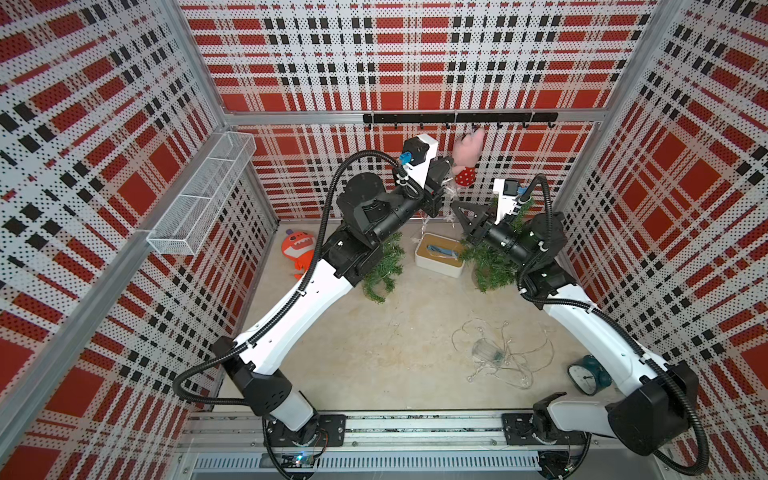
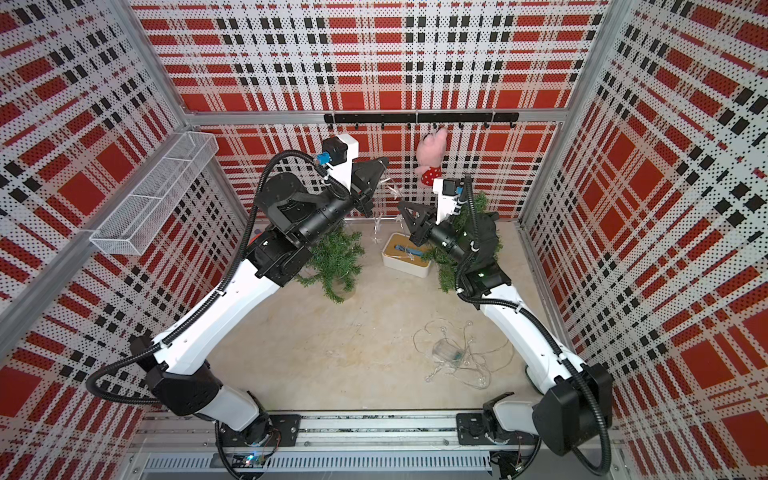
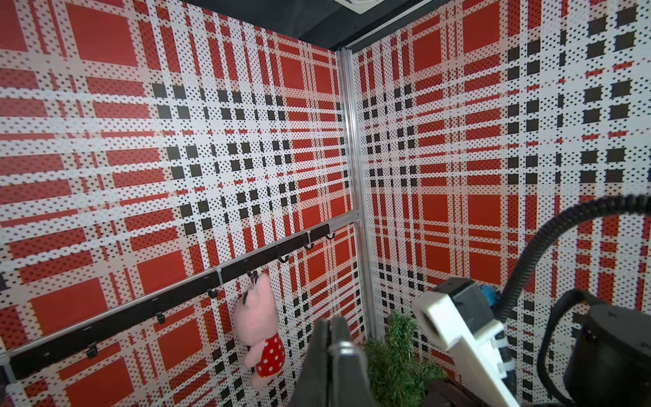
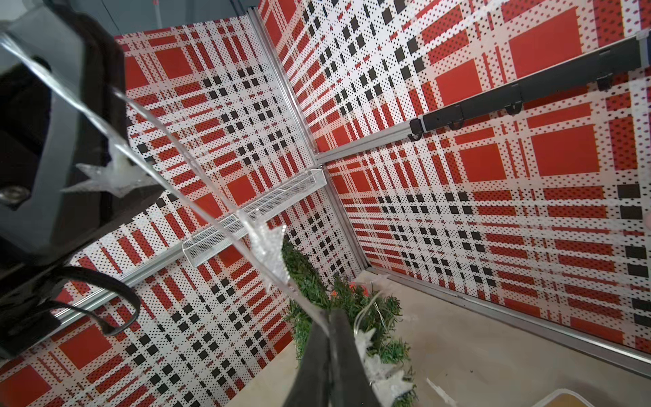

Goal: Wrap string light around the christmas tree
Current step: Wrap the light string around the Christmas tree.

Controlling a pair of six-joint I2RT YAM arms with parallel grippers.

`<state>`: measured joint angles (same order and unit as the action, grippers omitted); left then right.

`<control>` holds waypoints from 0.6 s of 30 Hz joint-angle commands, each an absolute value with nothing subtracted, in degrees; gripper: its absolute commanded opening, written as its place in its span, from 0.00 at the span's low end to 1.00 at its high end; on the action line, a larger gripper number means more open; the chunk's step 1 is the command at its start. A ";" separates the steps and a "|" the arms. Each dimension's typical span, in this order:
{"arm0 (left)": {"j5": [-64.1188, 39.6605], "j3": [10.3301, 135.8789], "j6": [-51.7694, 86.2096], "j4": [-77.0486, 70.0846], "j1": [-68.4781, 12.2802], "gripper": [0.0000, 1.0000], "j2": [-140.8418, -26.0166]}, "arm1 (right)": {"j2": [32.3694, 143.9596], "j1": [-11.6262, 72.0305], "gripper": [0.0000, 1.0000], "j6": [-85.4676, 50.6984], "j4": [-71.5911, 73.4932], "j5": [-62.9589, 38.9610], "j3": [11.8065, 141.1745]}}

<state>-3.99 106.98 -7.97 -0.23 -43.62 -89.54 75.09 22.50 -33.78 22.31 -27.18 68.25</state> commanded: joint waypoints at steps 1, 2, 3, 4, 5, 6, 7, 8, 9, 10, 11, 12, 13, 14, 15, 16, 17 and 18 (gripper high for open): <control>-2.54 107.22 -9.38 2.30 -44.97 0.01 -86.00 | 74.88 22.02 0.06 -34.78 24.91 -26.44 68.37; -1.18 106.89 -9.63 3.05 -45.38 0.01 -85.33 | 75.18 22.05 0.06 -34.80 25.04 -26.36 68.54; 0.36 106.66 -9.96 3.83 -45.67 0.01 -84.79 | 75.46 21.99 0.06 -34.89 25.20 -26.33 68.67; 1.58 106.33 -10.02 4.76 -45.70 0.00 -84.14 | 75.86 21.91 0.06 -35.01 25.32 -26.42 68.80; 2.08 105.83 -9.67 5.24 -45.70 0.00 -83.26 | 76.18 21.97 0.06 -35.16 25.40 -26.48 68.85; 1.97 105.19 -9.02 5.28 -45.70 0.00 -82.35 | 76.50 21.97 0.06 -35.33 25.53 -26.51 68.82; 1.12 104.58 -7.99 5.18 -45.70 0.00 -81.22 | 76.79 22.00 0.06 -35.50 25.58 -26.47 68.77; -0.42 103.97 -6.93 4.62 -45.70 0.00 -80.08 | 77.02 21.96 0.06 -35.58 25.74 -26.33 68.73; -1.69 103.35 -6.00 3.86 -45.77 0.00 -79.01 | 77.23 21.92 0.06 -35.57 26.01 -26.12 68.60; -2.16 102.72 -5.48 3.11 -46.05 0.00 -78.04 | 77.46 21.98 0.06 -35.62 26.14 -25.90 68.53; -2.31 102.45 -5.35 2.84 -46.46 0.00 -77.21 | 77.81 21.93 0.06 -35.68 26.28 -25.73 68.51; -2.00 102.17 -5.54 2.81 -46.69 0.01 -76.56 | 78.15 21.99 0.06 -35.94 26.51 -25.75 68.63; 0.48 101.65 -6.64 2.93 -47.00 0.01 -75.91 | 78.67 21.97 0.07 -35.86 26.63 -26.17 68.83; 4.51 101.16 -8.11 3.27 -47.34 0.01 -75.90 | 79.27 21.98 0.07 -36.12 26.63 -26.70 68.83; 11.54 100.67 -10.75 3.80 -47.54 0.01 -76.17 | 79.89 22.05 0.07 -36.46 26.66 -27.48 68.94; 18.26 100.62 -12.94 4.83 -47.44 0.01 -77.39 | 80.72 22.10 0.09 -36.97 27.04 -29.32 69.17; 20.19 100.99 -13.83 6.46 -46.36 0.02 -78.59 | 81.38 22.37 0.11 -37.32 27.30 -31.24 69.45; 18.94 101.39 -13.19 8.33 -44.81 0.02 -79.76 | 82.32 22.89 0.14 -37.58 27.27 -33.50 69.96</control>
